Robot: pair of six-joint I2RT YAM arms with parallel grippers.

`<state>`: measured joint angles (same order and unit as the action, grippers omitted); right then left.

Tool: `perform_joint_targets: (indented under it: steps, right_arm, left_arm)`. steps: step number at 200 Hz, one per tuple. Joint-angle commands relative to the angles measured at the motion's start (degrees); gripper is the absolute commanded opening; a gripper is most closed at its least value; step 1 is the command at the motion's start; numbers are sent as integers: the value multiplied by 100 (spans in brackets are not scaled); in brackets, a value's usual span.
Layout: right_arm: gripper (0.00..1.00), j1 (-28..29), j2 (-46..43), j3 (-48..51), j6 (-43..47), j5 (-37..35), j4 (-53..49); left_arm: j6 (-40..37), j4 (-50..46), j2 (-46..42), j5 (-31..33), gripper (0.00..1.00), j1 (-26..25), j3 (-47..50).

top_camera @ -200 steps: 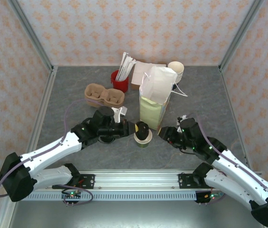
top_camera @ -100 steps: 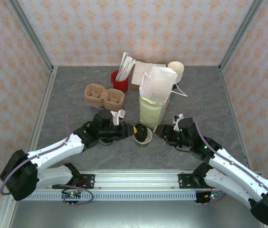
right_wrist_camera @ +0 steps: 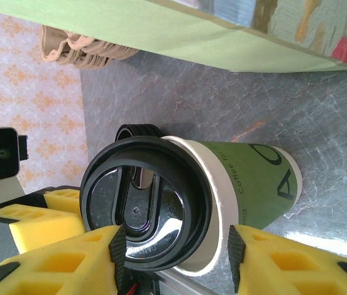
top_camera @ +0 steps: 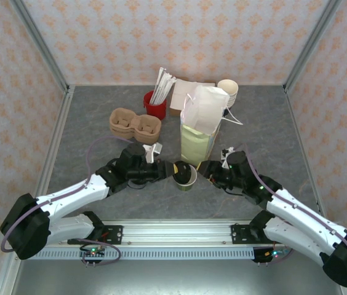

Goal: Pack the takeout coffee

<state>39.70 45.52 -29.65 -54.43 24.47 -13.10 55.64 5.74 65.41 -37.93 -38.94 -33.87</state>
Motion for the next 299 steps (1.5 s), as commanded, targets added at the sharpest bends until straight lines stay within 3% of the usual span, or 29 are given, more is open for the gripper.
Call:
perform_joint_targets:
  steps: [1,108,198,276,299]
  right_arm:
    - [49,16,42,65,26,1,214]
    - [54,11,487,79,62,119,500]
    - [55,22,678,37,114,143,542]
    - [59,47,722,-173,463,184,158]
    - [61,65,765,-207,486,233,168]
  left_arm:
    - [-99,5,-28,70,28,53,78]
    - [-431,-353,245,201,32,46,56]
    - [-406,-57,393,105,34,-8,67]
    - [-859,-869,328,295,63,-138,-438]
    - [-988,-1017,408,263,65,-147,-613]
